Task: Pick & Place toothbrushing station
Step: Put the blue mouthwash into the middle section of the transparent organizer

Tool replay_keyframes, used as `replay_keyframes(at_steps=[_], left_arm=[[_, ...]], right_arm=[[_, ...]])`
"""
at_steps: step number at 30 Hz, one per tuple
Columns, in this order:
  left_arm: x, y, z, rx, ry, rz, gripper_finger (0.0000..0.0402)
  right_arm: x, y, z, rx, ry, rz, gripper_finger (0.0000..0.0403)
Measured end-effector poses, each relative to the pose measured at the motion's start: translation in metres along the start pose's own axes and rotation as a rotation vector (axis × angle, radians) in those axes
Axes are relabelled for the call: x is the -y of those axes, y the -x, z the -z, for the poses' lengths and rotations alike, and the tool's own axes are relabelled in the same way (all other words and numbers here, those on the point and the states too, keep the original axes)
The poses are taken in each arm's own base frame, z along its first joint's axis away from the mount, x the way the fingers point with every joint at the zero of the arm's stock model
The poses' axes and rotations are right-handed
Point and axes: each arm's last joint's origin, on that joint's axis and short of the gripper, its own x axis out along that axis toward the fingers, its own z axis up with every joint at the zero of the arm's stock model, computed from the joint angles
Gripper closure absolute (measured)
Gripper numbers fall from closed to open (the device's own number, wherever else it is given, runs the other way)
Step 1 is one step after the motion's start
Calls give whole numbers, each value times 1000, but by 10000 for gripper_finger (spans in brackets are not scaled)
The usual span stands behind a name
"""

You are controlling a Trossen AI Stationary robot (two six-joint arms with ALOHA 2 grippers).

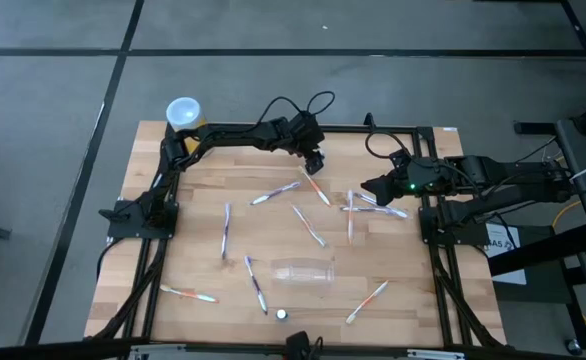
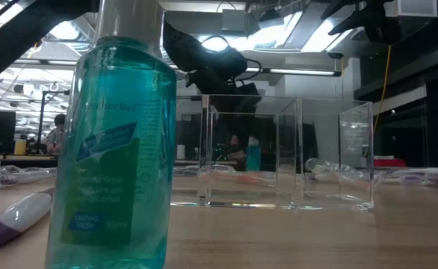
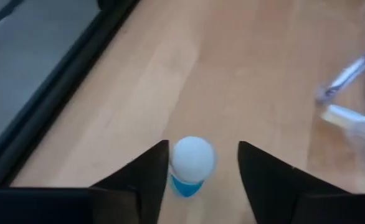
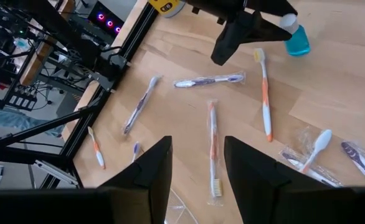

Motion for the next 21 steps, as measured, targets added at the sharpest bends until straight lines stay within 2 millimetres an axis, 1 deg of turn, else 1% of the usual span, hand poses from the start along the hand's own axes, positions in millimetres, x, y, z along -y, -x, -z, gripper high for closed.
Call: replay_keyframes(at_steps=[6, 12, 16, 19, 21], left_arm=[[0, -3, 3, -26, 29, 36, 315], [-2, -2, 3, -26, 53, 28, 315], [-2, 5, 3, -51, 69, 27, 315], [-1, 20, -3, -50, 60, 21, 315], [1, 38, -12, -19, 55, 22, 315]], right_arm=[[0, 0, 0, 1, 0, -1, 254], [-2, 0, -1, 9, -5, -17, 254], [-5, 1, -1, 18, -5, -47, 254], [-8, 2, 0, 37, 14, -66, 254], [-11, 3, 0, 68, 28, -77, 254]])
